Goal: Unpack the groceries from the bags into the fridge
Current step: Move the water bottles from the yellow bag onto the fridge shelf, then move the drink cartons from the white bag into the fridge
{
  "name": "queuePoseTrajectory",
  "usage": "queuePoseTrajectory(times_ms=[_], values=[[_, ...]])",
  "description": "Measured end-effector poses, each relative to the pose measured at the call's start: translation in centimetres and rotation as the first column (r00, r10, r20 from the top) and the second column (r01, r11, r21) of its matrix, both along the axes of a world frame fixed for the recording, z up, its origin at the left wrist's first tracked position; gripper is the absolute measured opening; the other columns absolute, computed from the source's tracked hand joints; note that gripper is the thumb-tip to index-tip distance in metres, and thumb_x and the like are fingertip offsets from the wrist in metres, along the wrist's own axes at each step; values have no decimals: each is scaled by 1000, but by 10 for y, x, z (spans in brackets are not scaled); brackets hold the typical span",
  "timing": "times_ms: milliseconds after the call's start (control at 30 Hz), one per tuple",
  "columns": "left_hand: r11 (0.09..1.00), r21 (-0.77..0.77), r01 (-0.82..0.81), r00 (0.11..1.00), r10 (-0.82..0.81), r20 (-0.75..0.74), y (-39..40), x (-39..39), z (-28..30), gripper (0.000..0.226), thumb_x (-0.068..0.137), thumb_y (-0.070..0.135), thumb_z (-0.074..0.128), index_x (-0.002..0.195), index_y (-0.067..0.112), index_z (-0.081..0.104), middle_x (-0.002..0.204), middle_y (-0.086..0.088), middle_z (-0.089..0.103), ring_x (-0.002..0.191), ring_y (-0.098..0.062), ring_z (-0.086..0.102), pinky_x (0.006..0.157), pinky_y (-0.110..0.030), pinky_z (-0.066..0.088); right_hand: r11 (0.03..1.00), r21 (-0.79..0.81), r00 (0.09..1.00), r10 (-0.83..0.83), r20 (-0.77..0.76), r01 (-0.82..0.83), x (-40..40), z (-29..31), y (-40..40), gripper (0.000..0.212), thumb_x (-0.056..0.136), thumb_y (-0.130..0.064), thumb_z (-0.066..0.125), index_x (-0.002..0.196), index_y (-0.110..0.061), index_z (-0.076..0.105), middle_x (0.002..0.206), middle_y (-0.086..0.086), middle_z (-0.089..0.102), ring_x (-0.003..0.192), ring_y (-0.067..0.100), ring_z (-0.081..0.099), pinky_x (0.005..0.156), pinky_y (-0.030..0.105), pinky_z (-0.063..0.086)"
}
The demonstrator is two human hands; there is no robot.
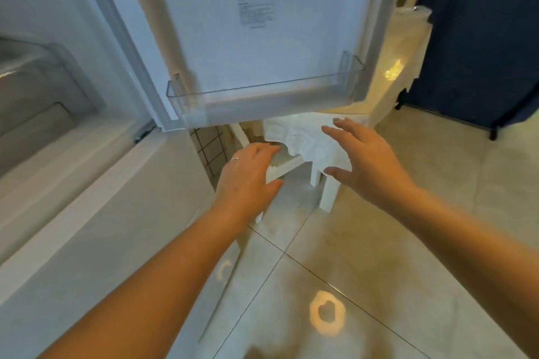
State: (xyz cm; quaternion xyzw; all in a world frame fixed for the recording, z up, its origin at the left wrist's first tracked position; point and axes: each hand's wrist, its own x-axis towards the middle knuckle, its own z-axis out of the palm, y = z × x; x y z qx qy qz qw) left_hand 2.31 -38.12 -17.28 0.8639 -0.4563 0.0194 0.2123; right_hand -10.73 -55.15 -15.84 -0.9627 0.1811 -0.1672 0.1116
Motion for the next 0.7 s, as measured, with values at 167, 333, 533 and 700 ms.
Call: queuePoseTrajectory(times_ms=[167, 333, 533, 700], values=[[994, 48, 96, 994, -93, -64, -90, -65, -25, 61, 85, 37, 64, 138, 24, 39, 140, 1, 42, 126, -18, 41, 102, -32, 36, 994, 25, 991, -106, -82, 109, -87, -23, -84, 74, 77, -31, 75, 141, -21, 39, 148, 6, 36, 136, 27, 33, 109, 46, 32], [990, 60, 130, 987, -123, -105, -178, -113, -44, 62, 85, 37, 65, 139, 24, 38, 140, 1, 43, 126, -19, 41, 102, -34, 37, 984, 8, 971, -174, -161, 177, -151, -33, -167, 76, 77, -34, 74, 142, -22, 36, 149, 5, 33, 137, 25, 30, 110, 44, 30], [985, 58, 165, 969, -151, -197, -269, -144, -56, 61, 84, 36, 65, 138, 25, 39, 139, 2, 42, 125, -21, 42, 101, -37, 40, 974, 26, 952, -214, -220, 225, -188, -43, -250, 77, 79, -36, 72, 144, -23, 32, 151, 5, 29, 139, 24, 27, 112, 42, 28], [976, 80, 203, 962, -183, -204, -341, -135, -72, 61, 85, 39, 64, 138, 23, 38, 139, -1, 43, 126, -23, 41, 102, -40, 39, 964, 47, 934, -239, -267, 260, -182, -56, -316, 80, 79, -39, 70, 146, -24, 28, 153, 5, 25, 139, 24, 25, 113, 40, 26]])
